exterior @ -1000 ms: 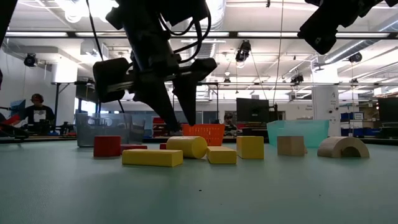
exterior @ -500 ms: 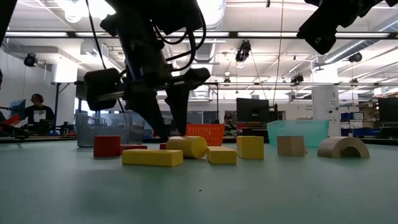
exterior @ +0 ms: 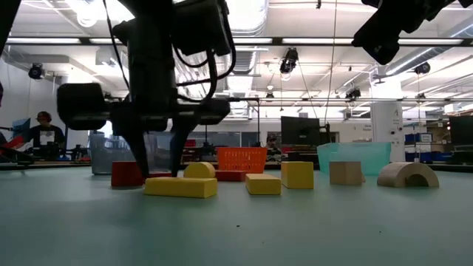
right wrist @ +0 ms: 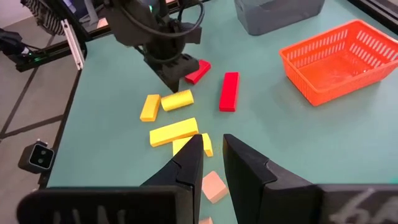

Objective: Sort & place blocks by color
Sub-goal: Put the yellow block into the black bin

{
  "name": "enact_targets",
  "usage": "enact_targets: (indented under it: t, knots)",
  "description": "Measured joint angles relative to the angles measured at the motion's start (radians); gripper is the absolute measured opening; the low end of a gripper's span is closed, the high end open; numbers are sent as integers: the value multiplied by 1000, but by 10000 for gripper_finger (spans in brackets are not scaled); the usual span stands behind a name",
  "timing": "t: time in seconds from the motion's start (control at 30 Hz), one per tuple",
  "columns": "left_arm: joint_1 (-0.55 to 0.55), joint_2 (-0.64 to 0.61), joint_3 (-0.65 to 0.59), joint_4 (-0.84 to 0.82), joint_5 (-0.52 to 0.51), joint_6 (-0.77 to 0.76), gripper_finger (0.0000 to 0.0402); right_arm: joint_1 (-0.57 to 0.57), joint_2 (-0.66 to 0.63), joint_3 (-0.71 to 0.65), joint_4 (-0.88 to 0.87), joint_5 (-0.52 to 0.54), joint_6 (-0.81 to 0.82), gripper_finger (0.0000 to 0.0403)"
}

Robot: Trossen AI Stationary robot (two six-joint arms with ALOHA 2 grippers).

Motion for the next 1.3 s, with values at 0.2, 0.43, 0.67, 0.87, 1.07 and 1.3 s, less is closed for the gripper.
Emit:
enact_targets:
  t: [0.2,0.43,0.67,0.87,1.07,1.3]
  knots:
    - [0,0,1,5,0,12,118,0,0,0,0,1,0,52]
    - [0,0,2,-30,1,74,118,0,0,0,0,1,0,52]
    - [-2,-3,5,-60,5,142,118,0,0,0,0,1,0,52]
    - [-5,-27,34,-42,5,146,118,0,0,0,10,1,18,52]
    - [-5,-61,127,-40,-11,243,118,0,1,0,9,12,36,52]
    - [-19,-25,231,-30,-112,267,118,0,1,0,12,27,32,52]
